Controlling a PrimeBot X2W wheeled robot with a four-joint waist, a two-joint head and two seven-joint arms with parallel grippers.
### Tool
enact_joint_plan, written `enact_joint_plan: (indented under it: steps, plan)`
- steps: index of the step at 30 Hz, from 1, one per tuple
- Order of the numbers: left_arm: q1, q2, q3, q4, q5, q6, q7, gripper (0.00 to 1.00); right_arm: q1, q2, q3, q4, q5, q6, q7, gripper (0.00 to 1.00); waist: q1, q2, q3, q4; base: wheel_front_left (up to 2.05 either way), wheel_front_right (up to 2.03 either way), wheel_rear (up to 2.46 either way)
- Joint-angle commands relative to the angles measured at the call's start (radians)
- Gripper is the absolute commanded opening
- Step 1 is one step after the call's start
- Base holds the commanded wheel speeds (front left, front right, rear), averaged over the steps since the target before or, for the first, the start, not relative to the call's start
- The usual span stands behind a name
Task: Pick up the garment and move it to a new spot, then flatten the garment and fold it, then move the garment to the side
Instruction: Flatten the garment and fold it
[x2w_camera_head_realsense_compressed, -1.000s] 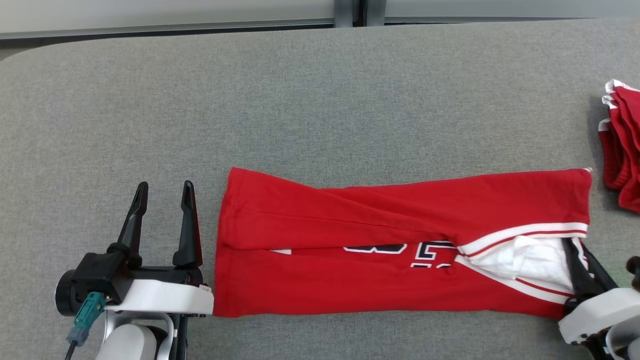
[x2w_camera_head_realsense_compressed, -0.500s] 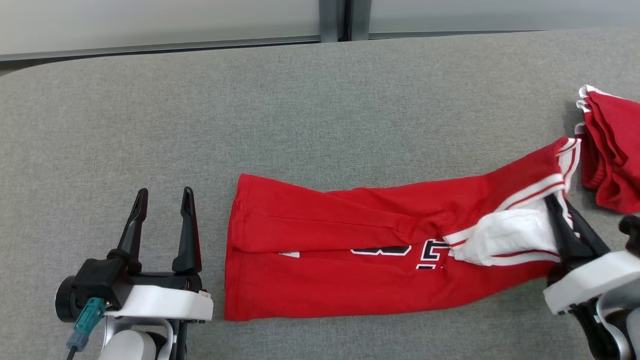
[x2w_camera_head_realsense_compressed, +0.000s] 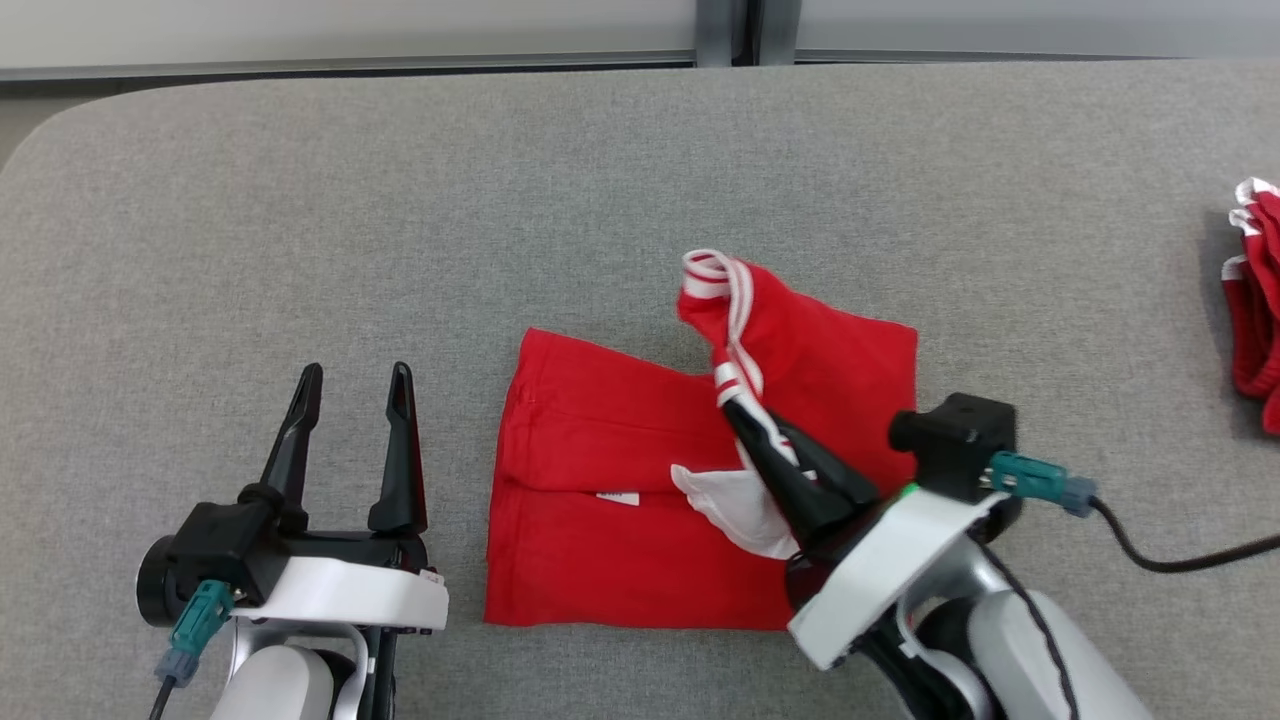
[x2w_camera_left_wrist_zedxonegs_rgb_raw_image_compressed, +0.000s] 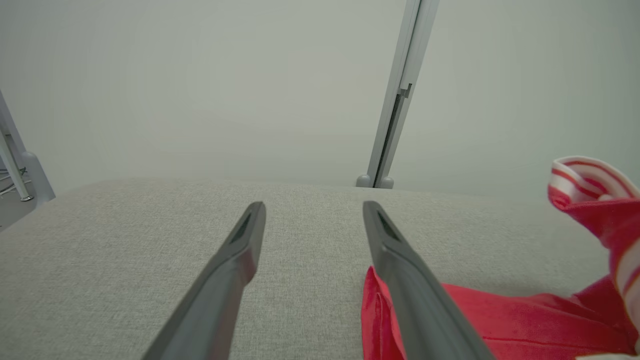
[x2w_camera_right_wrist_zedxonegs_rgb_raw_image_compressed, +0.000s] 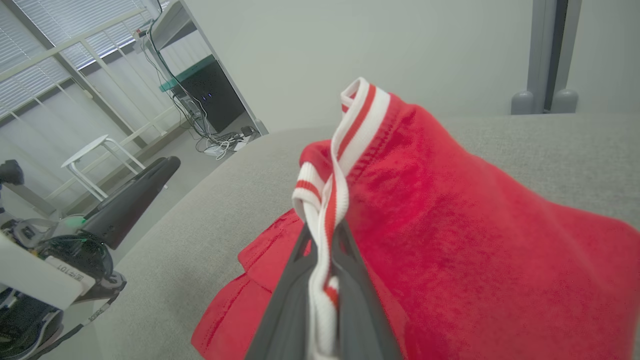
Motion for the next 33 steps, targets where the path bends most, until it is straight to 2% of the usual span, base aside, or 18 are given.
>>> enact_joint_plan:
  steps: [1,7,17,18,19,23,26,29,33]
  plan:
    - [-0.023,0.002,0.002,0.002,-0.003,-0.003,-0.002,1.0,-0.012,0.009,0.011,0.007,0.019,0.0,-0.009,0.0,0.0,0.0,0.011,0.011,0.0,0.0,0.0]
    - [-0.034,-0.009,-0.001,0.019,-0.002,-0.012,-0.003,1.0,-0.09,0.062,0.137,0.146,0.081,0.0,-0.074,0.0,0.0,0.0,0.037,0.036,0.0,0.0,0.0]
    - [-0.057,-0.024,0.009,0.035,0.011,-0.025,-0.004,1.0,-0.213,0.077,0.289,0.366,0.167,0.0,-0.208,0.0,0.0,0.0,0.062,0.058,0.0,0.0,0.0]
    - [-0.058,-0.026,0.01,0.036,0.012,-0.027,-0.004,1.0,-0.227,0.078,0.307,0.374,0.175,0.0,-0.225,0.38,0.0,0.0,0.064,0.058,0.0,0.0,0.0]
    - [-0.058,-0.027,0.011,0.037,0.013,-0.028,-0.004,1.0,-0.235,0.078,0.323,0.383,0.192,0.0,-0.239,0.99,0.0,0.0,0.065,0.057,0.0,0.0,0.0]
    - [-0.061,-0.03,0.016,0.04,0.021,-0.032,-0.004,1.0,-0.288,0.077,0.376,0.371,0.2,0.0,-0.337,1.0,0.0,0.0,0.068,0.049,0.0,0.0,0.0]
    - [-0.059,-0.03,0.021,0.042,0.027,-0.032,-0.004,1.0,-0.315,0.072,0.365,0.345,0.189,0.0,-0.425,1.0,0.0,0.0,0.066,0.037,0.0,0.0,0.0]
    - [-0.051,-0.027,0.027,0.04,0.033,-0.032,-0.004,1.0,-0.329,0.03,0.292,0.302,0.157,0.0,-0.471,1.0,0.0,0.0,0.062,0.02,0.0,0.0,0.0]
    - [-0.04,-0.018,0.04,0.035,0.043,-0.028,-0.004,1.0,-0.277,-0.044,0.123,0.241,0.082,0.0,-0.487,1.0,0.0,0.0,0.05,-0.002,0.0,0.0,0.0]
